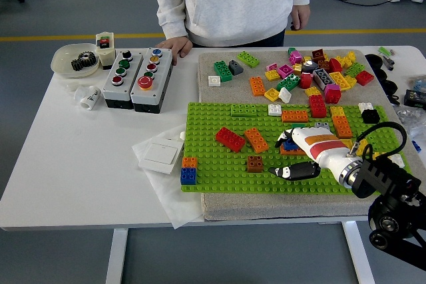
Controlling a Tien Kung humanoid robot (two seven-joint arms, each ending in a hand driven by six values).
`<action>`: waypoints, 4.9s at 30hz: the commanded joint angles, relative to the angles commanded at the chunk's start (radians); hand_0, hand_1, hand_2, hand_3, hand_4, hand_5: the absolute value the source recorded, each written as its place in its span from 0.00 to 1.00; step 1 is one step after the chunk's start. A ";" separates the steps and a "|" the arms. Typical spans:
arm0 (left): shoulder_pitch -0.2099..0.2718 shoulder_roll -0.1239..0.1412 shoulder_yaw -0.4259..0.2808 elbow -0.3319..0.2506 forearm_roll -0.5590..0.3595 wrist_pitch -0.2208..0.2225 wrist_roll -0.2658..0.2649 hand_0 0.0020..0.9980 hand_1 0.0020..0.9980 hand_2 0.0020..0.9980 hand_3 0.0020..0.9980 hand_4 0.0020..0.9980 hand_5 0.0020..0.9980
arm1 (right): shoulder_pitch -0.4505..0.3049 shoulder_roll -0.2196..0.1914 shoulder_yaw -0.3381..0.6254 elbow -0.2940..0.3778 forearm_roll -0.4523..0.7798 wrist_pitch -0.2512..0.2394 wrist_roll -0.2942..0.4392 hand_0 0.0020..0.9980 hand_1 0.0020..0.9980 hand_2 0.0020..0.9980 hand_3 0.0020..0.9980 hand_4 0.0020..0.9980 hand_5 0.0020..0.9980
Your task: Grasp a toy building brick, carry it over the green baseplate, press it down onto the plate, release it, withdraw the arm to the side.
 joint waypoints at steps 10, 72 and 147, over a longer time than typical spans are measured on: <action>-0.001 0.000 0.000 0.000 0.000 0.000 0.001 0.78 0.76 0.77 0.59 0.62 0.62 | 0.004 0.004 -0.003 0.005 0.001 -0.001 -0.002 0.69 0.68 0.73 0.64 0.90 0.56; 0.003 -0.003 0.005 -0.001 -0.006 -0.001 0.001 0.79 0.76 0.77 0.58 0.62 0.62 | -0.003 0.009 0.015 -0.017 0.005 0.005 0.003 0.68 0.67 0.73 0.63 0.89 0.56; 0.025 -0.042 -0.032 0.017 0.002 0.006 -0.042 0.79 0.78 0.82 0.60 0.63 0.62 | -0.518 0.250 0.773 -0.091 1.065 -0.347 0.868 0.78 0.76 0.78 0.74 1.00 0.77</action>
